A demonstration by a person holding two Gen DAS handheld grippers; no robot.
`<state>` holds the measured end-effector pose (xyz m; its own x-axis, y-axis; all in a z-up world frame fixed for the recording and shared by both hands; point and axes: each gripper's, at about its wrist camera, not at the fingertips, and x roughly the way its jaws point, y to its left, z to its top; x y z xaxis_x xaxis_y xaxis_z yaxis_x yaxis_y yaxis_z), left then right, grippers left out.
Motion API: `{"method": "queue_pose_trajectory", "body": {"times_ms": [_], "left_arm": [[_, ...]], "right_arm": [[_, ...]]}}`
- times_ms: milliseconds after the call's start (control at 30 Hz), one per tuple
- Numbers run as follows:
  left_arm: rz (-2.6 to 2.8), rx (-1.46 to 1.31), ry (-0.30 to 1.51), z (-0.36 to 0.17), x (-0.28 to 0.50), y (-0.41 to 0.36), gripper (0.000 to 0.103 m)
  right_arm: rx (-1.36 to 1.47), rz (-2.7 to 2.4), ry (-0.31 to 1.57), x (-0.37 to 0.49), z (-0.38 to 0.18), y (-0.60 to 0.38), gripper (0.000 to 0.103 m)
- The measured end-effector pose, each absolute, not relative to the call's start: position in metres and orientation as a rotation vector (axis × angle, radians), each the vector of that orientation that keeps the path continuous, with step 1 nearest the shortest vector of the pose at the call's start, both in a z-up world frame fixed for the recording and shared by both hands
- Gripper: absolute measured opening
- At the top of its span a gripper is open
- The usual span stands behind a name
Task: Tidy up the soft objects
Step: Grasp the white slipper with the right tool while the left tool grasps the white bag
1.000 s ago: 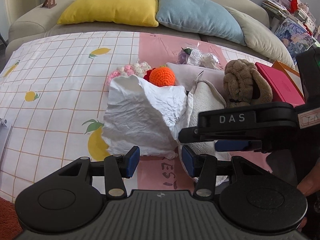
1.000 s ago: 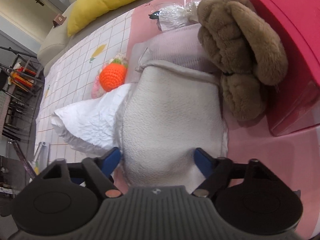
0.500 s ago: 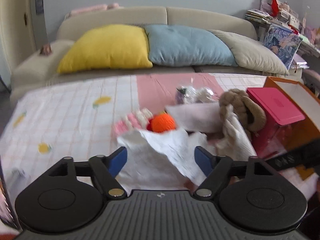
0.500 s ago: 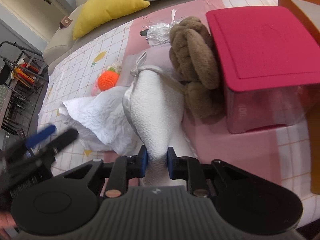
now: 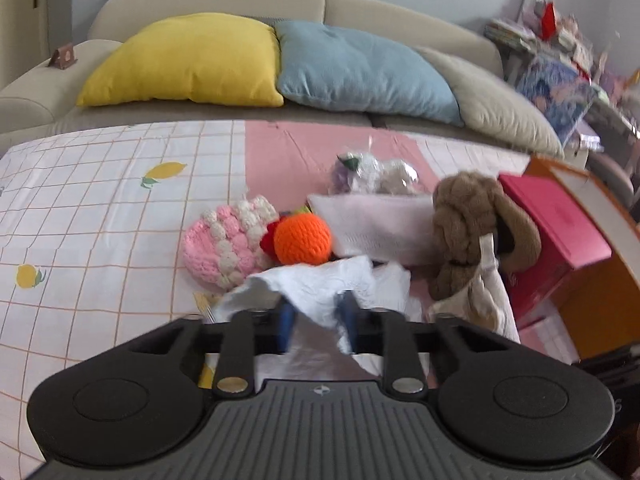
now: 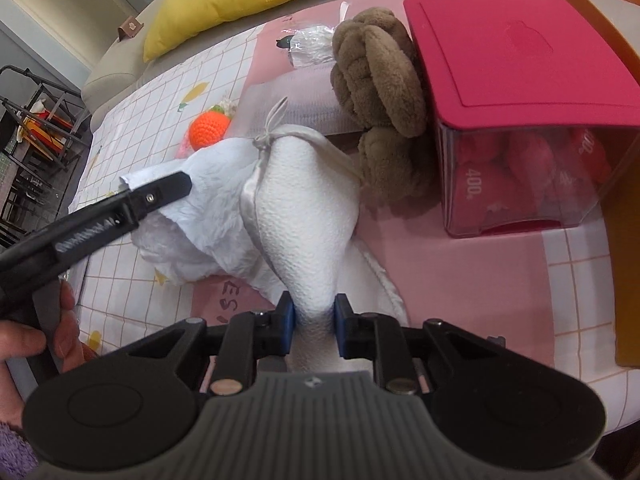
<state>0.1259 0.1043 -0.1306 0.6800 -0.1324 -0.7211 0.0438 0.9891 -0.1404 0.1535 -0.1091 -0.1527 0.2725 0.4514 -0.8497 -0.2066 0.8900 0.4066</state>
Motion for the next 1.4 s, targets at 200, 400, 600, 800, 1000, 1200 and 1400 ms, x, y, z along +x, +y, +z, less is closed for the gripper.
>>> {"method": "queue_pose_trajectory", "body": {"times_ms": [200, 400, 600, 800, 1000, 1200, 1400], "left_arm": [[-0.232, -0.209, 0.818, -0.109, 0.1, 0.085, 0.001], [-0.392, -0.3, 0.891, -0.104, 0.086, 0.057, 0.001], [-0.344, -0.32, 1.007, -0.126, 0.099, 0.045, 0.002], [-0.176, -0.193, 1.092, -0.156, 0.104, 0.046, 0.024], [-0.144, -0.135, 1.033, -0.133, 0.088, 0.046, 0.077], [-0.065, -0.075, 0.801, -0.102, 0.076, 0.045, 0.092], [-0.111, -0.174, 1.005, -0.135, 0.118, 0.053, 0.093]], "right_arm": [[0.233, 0.444, 1.198, 0.15, -0.14, -0.115, 0.019], [0.264, 0.396, 1.2, 0.138, -0.13, -0.144, 0.019], [0.293, 0.362, 1.2, 0.13, -0.135, -0.16, 0.019], [0.278, 0.375, 1.187, 0.131, -0.144, -0.154, 0.019], [0.314, 0.386, 1.18, 0.128, -0.144, -0.16, 0.036], [0.377, 0.401, 1.148, 0.127, -0.139, -0.166, 0.053], [0.385, 0.366, 1.15, 0.13, -0.142, -0.168, 0.061]]}}
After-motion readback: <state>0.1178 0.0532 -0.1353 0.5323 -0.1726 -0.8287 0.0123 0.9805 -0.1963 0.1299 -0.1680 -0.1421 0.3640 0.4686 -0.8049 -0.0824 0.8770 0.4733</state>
